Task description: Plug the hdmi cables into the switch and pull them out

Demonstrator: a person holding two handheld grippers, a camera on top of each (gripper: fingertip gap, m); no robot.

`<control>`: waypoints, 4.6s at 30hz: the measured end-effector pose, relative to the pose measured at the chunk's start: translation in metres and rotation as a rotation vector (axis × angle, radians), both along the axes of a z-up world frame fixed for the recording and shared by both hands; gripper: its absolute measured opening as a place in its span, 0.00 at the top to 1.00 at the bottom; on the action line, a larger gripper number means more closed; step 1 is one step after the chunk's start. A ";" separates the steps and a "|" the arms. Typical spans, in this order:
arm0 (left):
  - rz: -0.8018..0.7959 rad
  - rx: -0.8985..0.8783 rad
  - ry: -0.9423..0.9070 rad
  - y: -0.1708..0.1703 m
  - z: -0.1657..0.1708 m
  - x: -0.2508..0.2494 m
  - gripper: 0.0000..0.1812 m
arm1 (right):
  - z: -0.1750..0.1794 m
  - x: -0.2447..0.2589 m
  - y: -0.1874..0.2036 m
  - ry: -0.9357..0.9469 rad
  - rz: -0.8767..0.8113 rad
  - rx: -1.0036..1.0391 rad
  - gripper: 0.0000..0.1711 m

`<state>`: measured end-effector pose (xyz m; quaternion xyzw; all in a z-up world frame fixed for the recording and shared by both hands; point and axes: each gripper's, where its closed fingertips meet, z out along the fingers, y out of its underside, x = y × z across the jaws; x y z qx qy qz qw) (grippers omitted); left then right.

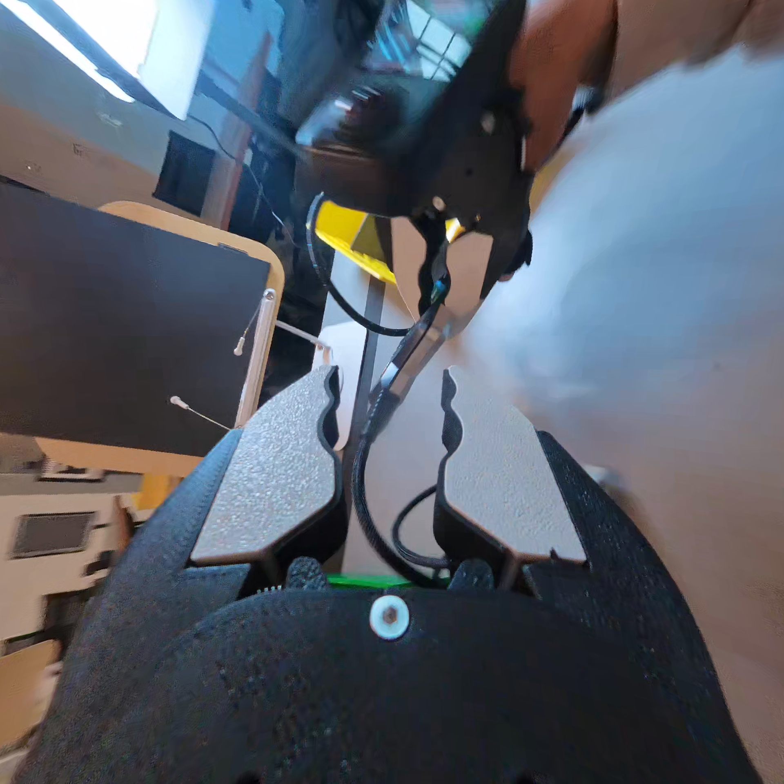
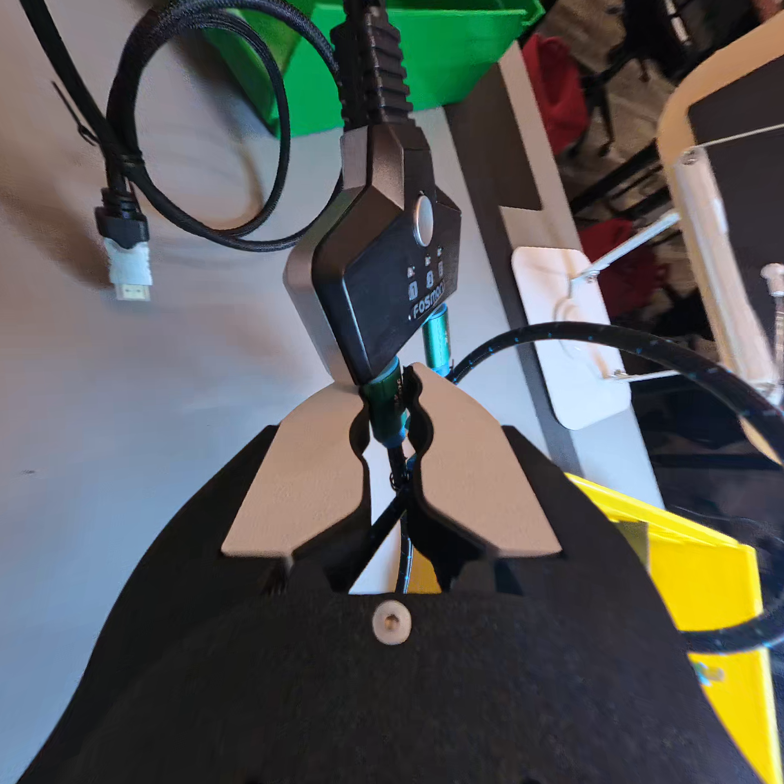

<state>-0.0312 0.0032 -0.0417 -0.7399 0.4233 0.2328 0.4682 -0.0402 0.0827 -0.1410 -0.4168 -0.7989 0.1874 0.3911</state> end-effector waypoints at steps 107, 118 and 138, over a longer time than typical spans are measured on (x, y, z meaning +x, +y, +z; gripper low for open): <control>-0.105 -0.080 0.066 0.015 -0.037 -0.013 0.88 | 0.043 0.004 -0.021 0.163 0.121 0.316 0.83; -0.102 -0.128 0.080 0.019 -0.052 -0.004 0.75 | 0.024 0.003 -0.027 0.102 0.194 0.337 0.93; -0.006 -0.190 0.123 0.047 -0.093 -0.034 0.87 | 0.018 0.016 -0.007 -0.006 0.165 0.409 0.93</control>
